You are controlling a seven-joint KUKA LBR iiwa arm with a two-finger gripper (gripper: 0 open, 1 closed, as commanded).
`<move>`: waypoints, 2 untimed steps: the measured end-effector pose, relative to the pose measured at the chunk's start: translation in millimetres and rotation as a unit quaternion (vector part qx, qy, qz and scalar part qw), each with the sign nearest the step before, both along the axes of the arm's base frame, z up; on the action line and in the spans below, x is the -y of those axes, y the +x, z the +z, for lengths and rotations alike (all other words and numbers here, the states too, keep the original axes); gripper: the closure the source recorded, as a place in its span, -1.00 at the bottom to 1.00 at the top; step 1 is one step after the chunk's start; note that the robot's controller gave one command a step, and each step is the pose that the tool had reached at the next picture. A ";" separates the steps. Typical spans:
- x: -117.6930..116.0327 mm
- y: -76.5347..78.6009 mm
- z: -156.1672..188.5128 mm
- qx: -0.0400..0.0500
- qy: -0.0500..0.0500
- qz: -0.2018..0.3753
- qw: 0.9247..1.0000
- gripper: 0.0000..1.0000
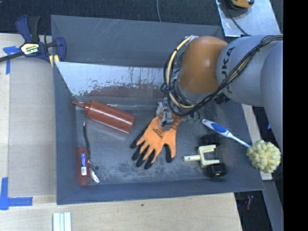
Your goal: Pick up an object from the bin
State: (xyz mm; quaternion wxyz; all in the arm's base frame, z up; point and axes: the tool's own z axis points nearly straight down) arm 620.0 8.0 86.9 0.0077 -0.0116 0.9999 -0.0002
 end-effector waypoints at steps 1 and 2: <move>13.3 -8.8 -15.1 0.003 0.001 -0.089 0.996 1.00; 13.2 -8.8 -15.1 0.003 0.001 -0.088 0.996 1.00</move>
Offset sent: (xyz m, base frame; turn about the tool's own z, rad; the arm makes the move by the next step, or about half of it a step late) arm 0.0000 0.0000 0.0000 0.0000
